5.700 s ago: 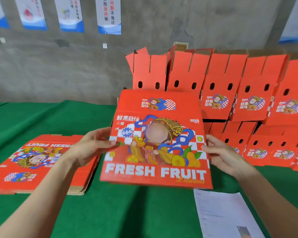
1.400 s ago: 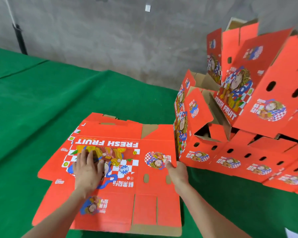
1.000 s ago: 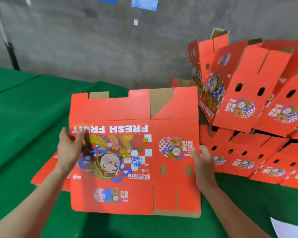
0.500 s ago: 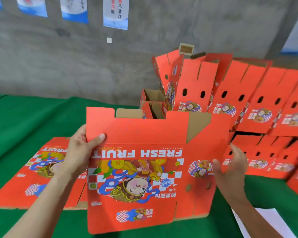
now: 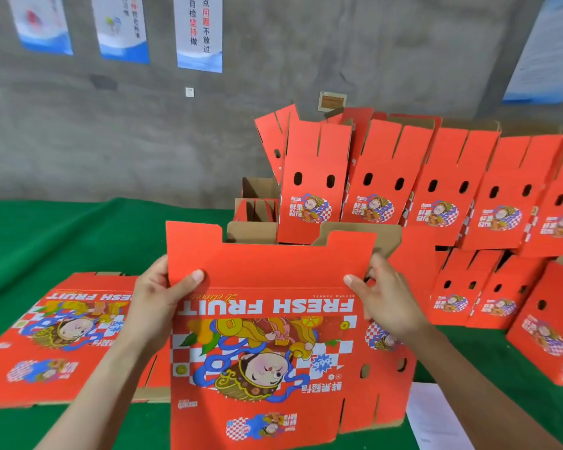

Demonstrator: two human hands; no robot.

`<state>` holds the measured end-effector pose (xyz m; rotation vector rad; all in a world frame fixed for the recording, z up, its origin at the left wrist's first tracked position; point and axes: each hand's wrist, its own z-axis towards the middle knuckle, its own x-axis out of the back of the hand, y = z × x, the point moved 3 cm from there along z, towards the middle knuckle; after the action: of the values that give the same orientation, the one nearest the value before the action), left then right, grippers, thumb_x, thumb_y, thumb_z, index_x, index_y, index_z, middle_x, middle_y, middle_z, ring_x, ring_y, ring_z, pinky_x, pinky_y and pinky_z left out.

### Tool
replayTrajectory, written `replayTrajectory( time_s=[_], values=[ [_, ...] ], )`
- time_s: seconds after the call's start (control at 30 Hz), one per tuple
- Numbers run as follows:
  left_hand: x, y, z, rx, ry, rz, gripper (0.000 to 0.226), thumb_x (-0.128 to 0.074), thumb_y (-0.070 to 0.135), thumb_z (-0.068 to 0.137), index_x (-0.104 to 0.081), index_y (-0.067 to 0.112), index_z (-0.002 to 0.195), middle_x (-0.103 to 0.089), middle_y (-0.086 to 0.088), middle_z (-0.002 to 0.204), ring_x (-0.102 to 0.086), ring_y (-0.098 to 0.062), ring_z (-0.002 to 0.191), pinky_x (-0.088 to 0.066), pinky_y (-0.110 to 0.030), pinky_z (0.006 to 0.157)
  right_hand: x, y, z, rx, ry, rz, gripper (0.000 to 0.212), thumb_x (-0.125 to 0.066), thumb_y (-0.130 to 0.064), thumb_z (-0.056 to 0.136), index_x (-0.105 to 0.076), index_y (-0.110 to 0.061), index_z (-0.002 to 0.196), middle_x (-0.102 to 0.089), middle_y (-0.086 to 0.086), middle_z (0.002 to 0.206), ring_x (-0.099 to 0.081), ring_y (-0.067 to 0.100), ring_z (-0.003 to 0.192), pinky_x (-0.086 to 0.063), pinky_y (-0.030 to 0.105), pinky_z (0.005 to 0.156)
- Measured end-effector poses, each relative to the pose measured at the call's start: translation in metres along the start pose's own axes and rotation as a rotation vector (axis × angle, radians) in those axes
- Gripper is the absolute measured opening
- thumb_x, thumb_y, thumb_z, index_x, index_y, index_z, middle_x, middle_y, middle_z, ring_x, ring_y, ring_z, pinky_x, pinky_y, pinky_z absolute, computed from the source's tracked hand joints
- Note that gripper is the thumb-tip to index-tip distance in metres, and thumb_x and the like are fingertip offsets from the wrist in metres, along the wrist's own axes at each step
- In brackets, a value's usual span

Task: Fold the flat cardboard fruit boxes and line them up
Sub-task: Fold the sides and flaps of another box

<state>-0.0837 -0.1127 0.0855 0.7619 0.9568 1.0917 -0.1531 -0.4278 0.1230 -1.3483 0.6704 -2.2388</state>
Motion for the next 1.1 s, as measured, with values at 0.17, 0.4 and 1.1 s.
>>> replayTrajectory(
  time_s=[0.17,0.4,1.1],
  values=[
    [-0.002,-0.002,0.001,0.041,-0.080,0.088,0.021,-0.074,0.028,0.067,-0.075,0.021,0.086,-0.074,-0.002,0.089,-0.067,-0.013,0.076,-0.056,-0.025,0.070,0.007,0.012,-0.005,-0.010,-0.150,0.024,0.022,-0.048,-0.032,0.097,-0.040,-0.020,0.114,-0.061,0.014,0.076,-0.066,0.012,0.053,-0.053,0.043,0.064],
    [0.001,-0.002,0.011,0.239,-0.126,0.396,0.074,-0.011,0.058,0.098,-0.073,0.019,0.093,-0.074,0.007,0.098,-0.067,-0.005,0.094,-0.042,-0.028,0.092,0.028,0.016,-0.008,0.045,0.036,0.146,0.019,-0.053,-0.031,0.093,-0.047,-0.014,0.098,-0.060,0.024,0.071,-0.058,0.039,0.058,-0.049,0.056,0.061],
    [-0.053,0.040,0.026,0.219,-0.407,0.899,0.032,-0.051,-0.021,0.080,-0.061,0.007,0.068,-0.061,0.007,0.059,-0.052,0.001,0.057,-0.050,-0.014,0.058,0.035,0.050,-0.018,0.116,0.038,0.339,0.017,-0.051,-0.036,0.090,-0.047,-0.020,0.095,-0.065,0.003,0.062,-0.057,0.008,0.046,-0.045,0.022,0.044]
  ],
)
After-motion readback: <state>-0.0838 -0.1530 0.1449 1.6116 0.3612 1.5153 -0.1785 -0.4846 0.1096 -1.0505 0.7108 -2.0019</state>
